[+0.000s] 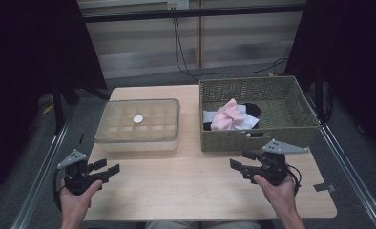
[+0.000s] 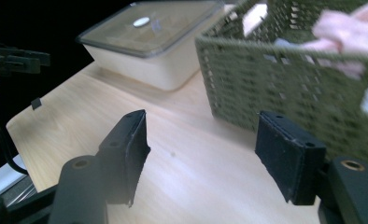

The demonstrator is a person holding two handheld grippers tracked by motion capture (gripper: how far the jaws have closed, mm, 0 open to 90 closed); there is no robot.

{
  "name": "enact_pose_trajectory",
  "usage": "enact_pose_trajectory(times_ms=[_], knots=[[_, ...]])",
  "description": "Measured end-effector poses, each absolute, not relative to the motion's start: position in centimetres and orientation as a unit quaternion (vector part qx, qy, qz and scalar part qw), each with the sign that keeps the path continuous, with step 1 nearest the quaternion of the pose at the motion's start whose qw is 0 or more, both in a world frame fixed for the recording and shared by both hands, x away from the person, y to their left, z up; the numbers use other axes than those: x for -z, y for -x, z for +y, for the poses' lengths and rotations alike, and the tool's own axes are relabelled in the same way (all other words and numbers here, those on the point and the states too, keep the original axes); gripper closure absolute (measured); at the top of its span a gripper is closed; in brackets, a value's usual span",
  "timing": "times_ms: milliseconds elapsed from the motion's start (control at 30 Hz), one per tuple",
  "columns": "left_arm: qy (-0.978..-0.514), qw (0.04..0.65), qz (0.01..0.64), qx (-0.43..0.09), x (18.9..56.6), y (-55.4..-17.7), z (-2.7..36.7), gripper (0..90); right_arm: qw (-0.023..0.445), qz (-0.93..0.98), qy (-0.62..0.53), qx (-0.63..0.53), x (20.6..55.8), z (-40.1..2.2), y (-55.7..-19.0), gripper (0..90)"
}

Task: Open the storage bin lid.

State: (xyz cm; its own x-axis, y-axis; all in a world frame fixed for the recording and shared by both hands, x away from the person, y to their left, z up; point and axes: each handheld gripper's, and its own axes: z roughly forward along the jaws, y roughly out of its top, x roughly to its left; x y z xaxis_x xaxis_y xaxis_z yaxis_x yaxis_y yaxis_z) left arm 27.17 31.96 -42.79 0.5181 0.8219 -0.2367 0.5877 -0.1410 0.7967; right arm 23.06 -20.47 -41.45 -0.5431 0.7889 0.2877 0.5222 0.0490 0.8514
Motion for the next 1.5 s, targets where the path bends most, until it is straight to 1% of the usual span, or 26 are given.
enact_pose_trajectory(times_ms=[100,300,367,400,467,533,600,633,667,700,733,867,900,933,967,1033,1067,1100,1167,1200,1267,1367,1467,1500], knots=[[-0.751,0.441,0.471,-0.139,41.9,-27.9,32.1,33.0,0.131,0.718,-0.45,-0.515,40.6,-19.3,-24.0,34.3],[-0.758,0.434,0.469,-0.133,41.1,-29.4,32.6,30.9,0.119,0.727,-0.433,-0.519,39.2,-17.2,-25.2,34.7],[-0.751,0.44,0.474,-0.127,40.9,-29.9,33.0,30.2,0.12,0.731,-0.426,-0.52,38.7,-16.5,-26.0,35.0],[-0.745,0.443,0.483,-0.123,40.8,-30.3,33.6,31.4,0.115,0.731,-0.423,-0.523,38.2,-15.9,-26.9,35.0],[-0.743,0.441,0.488,-0.126,40.7,-30.5,33.9,31.2,0.113,0.733,-0.419,-0.524,38.0,-15.7,-27.3,34.9],[-0.739,0.442,0.492,-0.128,40.4,-31.1,34.5,31.0,0.106,0.739,-0.409,-0.524,37.5,-15.2,-28.5,34.6],[-0.738,0.446,0.491,-0.123,40.2,-31.6,35.0,28.7,0.102,0.744,-0.409,-0.519,37.2,-14.6,-29.6,33.9],[-0.74,0.441,0.492,-0.127,40.1,-31.9,35.1,28.1,0.085,0.746,-0.411,-0.517,37.2,-14.0,-31.1,32.7],[-0.74,0.44,0.493,-0.126,40.1,-32.1,35.2,27.5,0.074,0.747,-0.41,-0.518,37.1,-13.8,-31.6,31.0],[-0.742,0.44,0.491,-0.121,40.0,-32.4,35.4,27.5,0.074,0.747,-0.41,-0.518,37.1,-13.8,-31.6,31.0],[-0.742,0.439,0.494,-0.115,40.0,-32.8,35.6,26.7,0.075,0.754,-0.411,-0.507,36.7,-12.8,-32.7,28.9],[-0.739,0.437,0.502,-0.108,39.8,-34.0,36.0,26.4,0.074,0.756,-0.407,-0.507,36.1,-11.8,-34.1,29.4],[-0.74,0.437,0.501,-0.106,39.7,-34.4,36.0,26.4,0.075,0.756,-0.41,-0.504,35.9,-11.4,-34.6,28.5],[-0.74,0.437,0.501,-0.104,39.6,-34.8,36.0,26.4,0.081,0.762,-0.411,-0.493,35.8,-10.7,-36.0,26.2],[-0.74,0.438,0.501,-0.102,39.5,-35.0,36.1,26.4,0.081,0.762,-0.411,-0.493,35.8,-10.7,-36.0,26.2],[-0.735,0.438,0.507,-0.101,39.3,-35.7,36.3,26.3,0.075,0.767,-0.414,-0.485,35.9,-10.1,-37.1,28.3],[-0.74,0.435,0.504,-0.097,39.2,-36.3,36.4,26.0,0.062,0.771,-0.415,-0.48,35.9,-9.5,-38.2,29.7],[-0.74,0.435,0.504,-0.097,39.2,-36.3,36.4,25.6,0.062,0.771,-0.415,-0.48,35.9,-9.5,-38.2,29.7],[-0.75,0.429,0.495,-0.09,39.2,-37.0,36.4,23.5,0.042,0.772,-0.419,-0.476,36.2,-9.0,-39.6,31.5],[-0.752,0.427,0.497,-0.075,39.1,-37.8,36.4,23.5,0.035,0.771,-0.422,-0.476,36.4,-8.8,-40.2,32.3],[-0.755,0.422,0.496,-0.072,39.1,-38.3,36.5,23.4,0.028,0.772,-0.424,-0.472,36.7,-8.6,-40.7,32.2],[-0.742,0.403,0.53,-0.073,38.8,-39.4,36.8,25.1,0.011,0.768,-0.438,-0.467,37.4,-8.2,-42.1,31.8],[-0.741,0.412,0.527,-0.063,38.8,-40.3,37.2,26.5,0.015,0.769,-0.445,-0.458,38.0,-7.8,-42.7,32.6],[-0.737,0.414,0.53,-0.059,38.9,-40.8,37.4,25.7,0.017,0.77,-0.451,-0.452,38.6,-7.4,-43.2,32.5]])
